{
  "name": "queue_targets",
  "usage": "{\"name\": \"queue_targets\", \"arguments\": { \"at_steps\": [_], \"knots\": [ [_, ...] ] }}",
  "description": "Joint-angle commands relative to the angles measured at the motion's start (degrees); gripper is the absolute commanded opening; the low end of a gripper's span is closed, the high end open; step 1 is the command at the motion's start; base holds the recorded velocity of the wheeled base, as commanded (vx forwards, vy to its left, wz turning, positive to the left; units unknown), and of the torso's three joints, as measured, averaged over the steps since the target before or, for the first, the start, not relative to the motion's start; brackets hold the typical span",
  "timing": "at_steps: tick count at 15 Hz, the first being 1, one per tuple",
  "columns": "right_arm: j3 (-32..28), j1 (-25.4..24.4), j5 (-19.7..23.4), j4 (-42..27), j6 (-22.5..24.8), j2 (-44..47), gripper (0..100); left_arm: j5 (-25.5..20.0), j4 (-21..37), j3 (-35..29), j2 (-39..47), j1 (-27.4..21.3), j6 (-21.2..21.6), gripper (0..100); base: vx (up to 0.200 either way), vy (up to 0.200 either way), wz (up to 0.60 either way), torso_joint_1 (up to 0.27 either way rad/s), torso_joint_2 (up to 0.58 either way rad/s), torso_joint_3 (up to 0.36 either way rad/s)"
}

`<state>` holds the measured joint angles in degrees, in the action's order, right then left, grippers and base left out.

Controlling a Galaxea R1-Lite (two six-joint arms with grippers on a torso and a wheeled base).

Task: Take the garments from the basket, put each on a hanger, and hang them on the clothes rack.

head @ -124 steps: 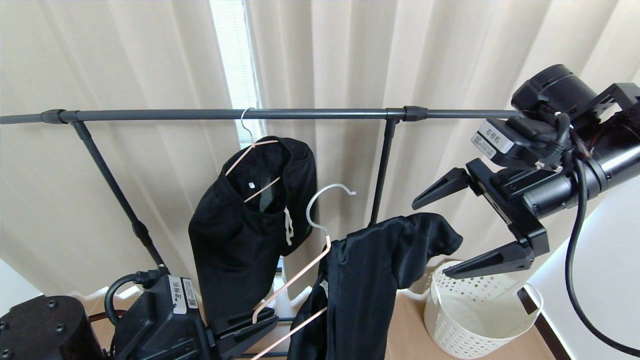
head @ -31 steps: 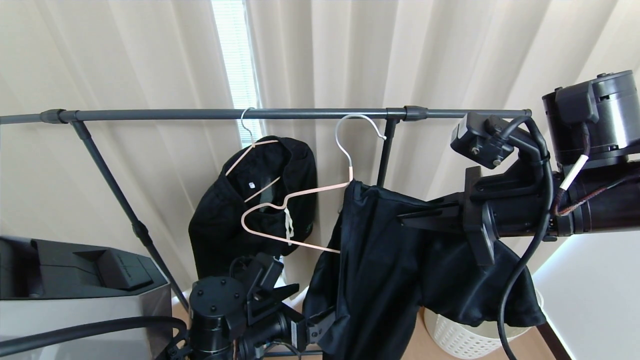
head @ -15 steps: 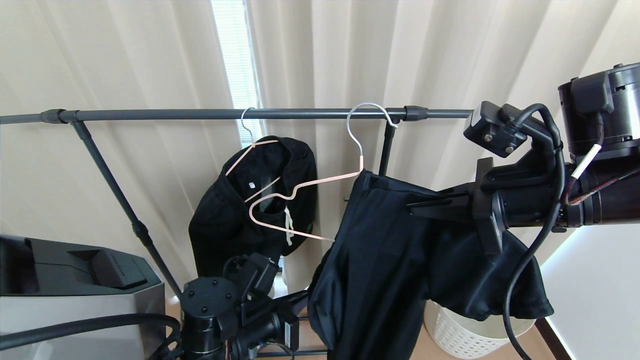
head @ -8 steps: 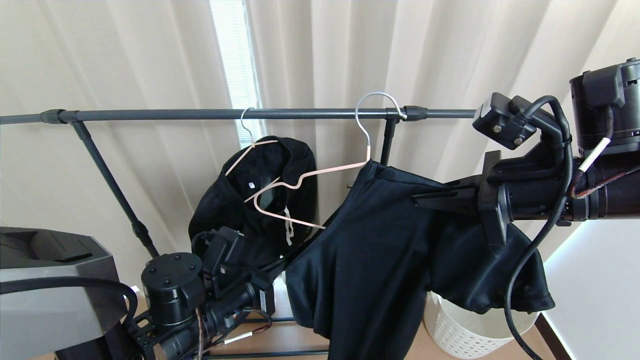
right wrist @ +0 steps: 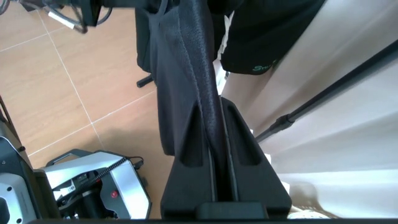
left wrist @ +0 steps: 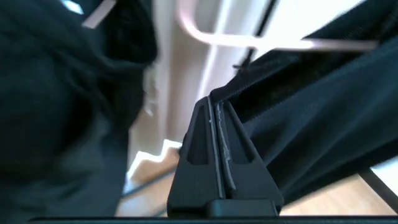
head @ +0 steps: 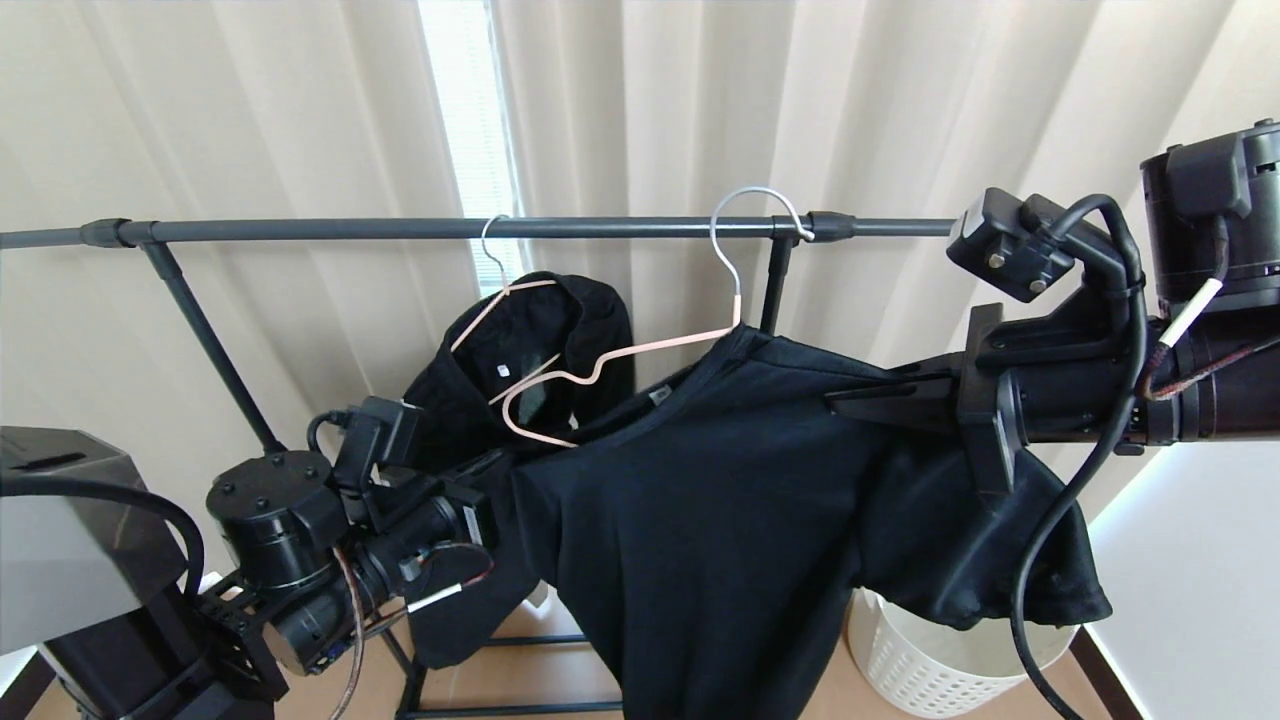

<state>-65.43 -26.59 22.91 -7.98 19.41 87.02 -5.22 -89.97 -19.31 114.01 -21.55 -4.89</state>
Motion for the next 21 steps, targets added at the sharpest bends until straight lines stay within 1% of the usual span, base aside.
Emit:
{"name": "queue_targets", "arguments": {
  "at_steps": [1,6,10,12,13,15,17,21],
  "knots": [
    [0.3,-0.04,0.03,-0.1,0.02,-0.71,0,-0.06,-0.03,-1.26,-0.19,2.39,-0.03,0,0.0,0.0,0.0,0.0,0.0,0.0],
    [1.18,-0.13,0.12,-0.01,0.19,-1.06,0,-0.06,-0.03,-2.93,-0.63,4.06,-0.12,0,0.0,0.0,0.0,0.0,0.0,0.0],
    [1.44,-0.13,0.12,-0.1,0.28,-0.8,0,-0.06,-0.03,-2.75,-4.85,4.06,-0.12,0,0.0,0.0,0.0,0.0,0.0,0.0],
    [1.53,-0.13,0.21,-0.1,0.28,-0.36,0,-0.06,-0.03,-2.31,-9.15,3.71,-0.12,0,0.0,0.0,0.0,0.0,0.0,0.0],
    [1.44,-0.22,0.21,-0.01,0.19,-0.09,0,-0.06,0.23,-2.22,-10.82,3.45,-0.12,0,0.0,0.0,0.0,0.0,0.0,0.0],
    [1.44,-0.31,0.21,0.07,0.19,0.35,0,-0.14,1.02,-1.61,-12.58,1.34,-0.21,0,0.0,0.0,0.0,0.0,0.0,0.0],
    [1.27,-0.48,0.21,0.16,0.19,1.23,0,0.03,1.02,-0.55,-13.02,-0.86,-0.21,0,0.0,0.0,0.0,0.0,0.0,0.0],
    [1.35,-1.54,0.56,0.25,0.02,1.31,0,0.03,1.02,0.41,-13.55,-2.7,-0.21,0,0.0,0.0,0.0,0.0,0.0,0.0]
  ]
}}
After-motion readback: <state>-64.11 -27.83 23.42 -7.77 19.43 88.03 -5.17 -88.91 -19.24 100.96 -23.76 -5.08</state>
